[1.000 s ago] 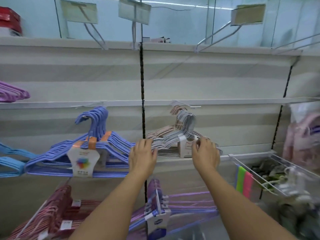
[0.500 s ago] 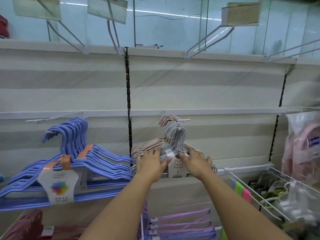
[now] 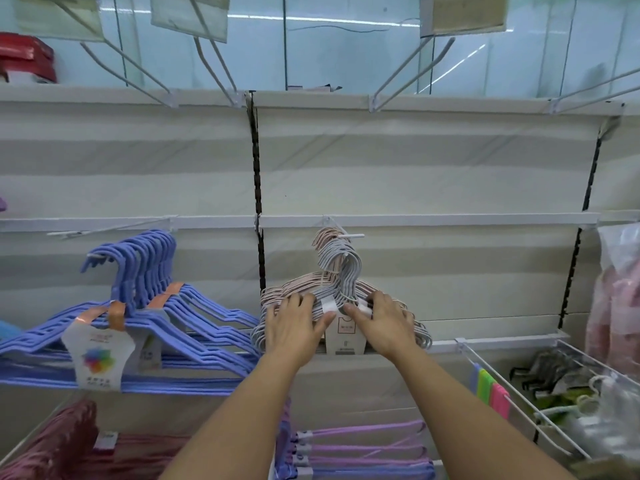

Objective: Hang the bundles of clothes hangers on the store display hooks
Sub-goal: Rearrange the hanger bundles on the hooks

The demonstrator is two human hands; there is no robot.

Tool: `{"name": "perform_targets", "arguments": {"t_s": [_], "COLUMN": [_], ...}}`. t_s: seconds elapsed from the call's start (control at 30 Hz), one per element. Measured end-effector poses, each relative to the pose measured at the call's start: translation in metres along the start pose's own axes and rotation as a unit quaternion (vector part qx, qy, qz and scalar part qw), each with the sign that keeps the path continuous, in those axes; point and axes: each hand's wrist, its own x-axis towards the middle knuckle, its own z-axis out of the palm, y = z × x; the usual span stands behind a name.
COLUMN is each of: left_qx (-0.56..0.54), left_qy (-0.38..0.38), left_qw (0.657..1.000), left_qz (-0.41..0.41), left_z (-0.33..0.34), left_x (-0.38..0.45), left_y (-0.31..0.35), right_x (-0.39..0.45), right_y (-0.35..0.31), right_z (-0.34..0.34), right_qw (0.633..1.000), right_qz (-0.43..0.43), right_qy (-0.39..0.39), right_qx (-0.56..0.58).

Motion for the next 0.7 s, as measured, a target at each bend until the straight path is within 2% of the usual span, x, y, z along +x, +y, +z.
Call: {"name": "perform_targets", "arguments": {"t_s": [0.23, 0.37, 0.7], "left_qx": [-0.016, -0.002, 0.059], "left_qy": [-0.021, -0.005, 0.040], "left_qw": [1.000, 1.000, 0.997], "left_qz": [-0.014, -0.025, -0.024], "left_z": [-0.019, -0.030, -0.067], "left_x": [-0.017, -0.033, -0.070], "left_y": [0.012, 0.025, 0.078], "right_x": [-0.008, -0.019, -0.060], "right_y": [-0.001, 0.000, 0.025], "right_z": [-0.009, -0.025, -0.071], "right_qw": [1.000, 0.999, 0.991], "right_qz": [-0.022, -0.051, -0.096], "right_qy": [-0.003, 0.004, 0.082], "right_qx": [0.021, 0.012, 0.049]}}
